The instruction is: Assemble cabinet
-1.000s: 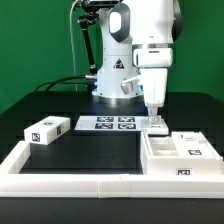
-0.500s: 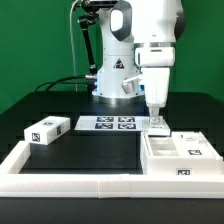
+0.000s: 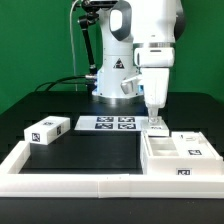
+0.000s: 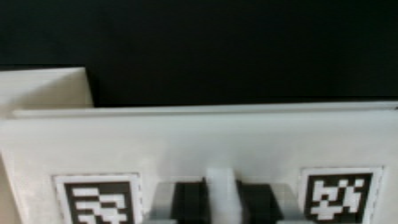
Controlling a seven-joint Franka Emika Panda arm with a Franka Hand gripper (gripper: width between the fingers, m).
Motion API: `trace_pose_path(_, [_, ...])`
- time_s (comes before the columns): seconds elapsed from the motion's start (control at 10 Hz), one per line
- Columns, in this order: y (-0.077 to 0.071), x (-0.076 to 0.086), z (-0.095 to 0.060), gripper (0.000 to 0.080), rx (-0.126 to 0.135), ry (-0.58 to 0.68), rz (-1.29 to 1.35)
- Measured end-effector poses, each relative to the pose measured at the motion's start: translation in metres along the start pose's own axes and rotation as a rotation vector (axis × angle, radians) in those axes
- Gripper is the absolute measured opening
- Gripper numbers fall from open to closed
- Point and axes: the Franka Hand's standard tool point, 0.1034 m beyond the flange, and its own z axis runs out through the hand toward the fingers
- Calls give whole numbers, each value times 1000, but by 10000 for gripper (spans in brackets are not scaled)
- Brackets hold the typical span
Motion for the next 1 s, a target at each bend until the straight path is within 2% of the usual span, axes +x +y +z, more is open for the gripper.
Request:
trace_pose_path(0.2, [1, -3, 1, 69, 26, -19, 0])
trace_pose_path(0.8, [1, -5, 1, 69, 28, -20, -30])
trace_pose_path(1.0, [7, -15, 2, 69, 25, -18, -157])
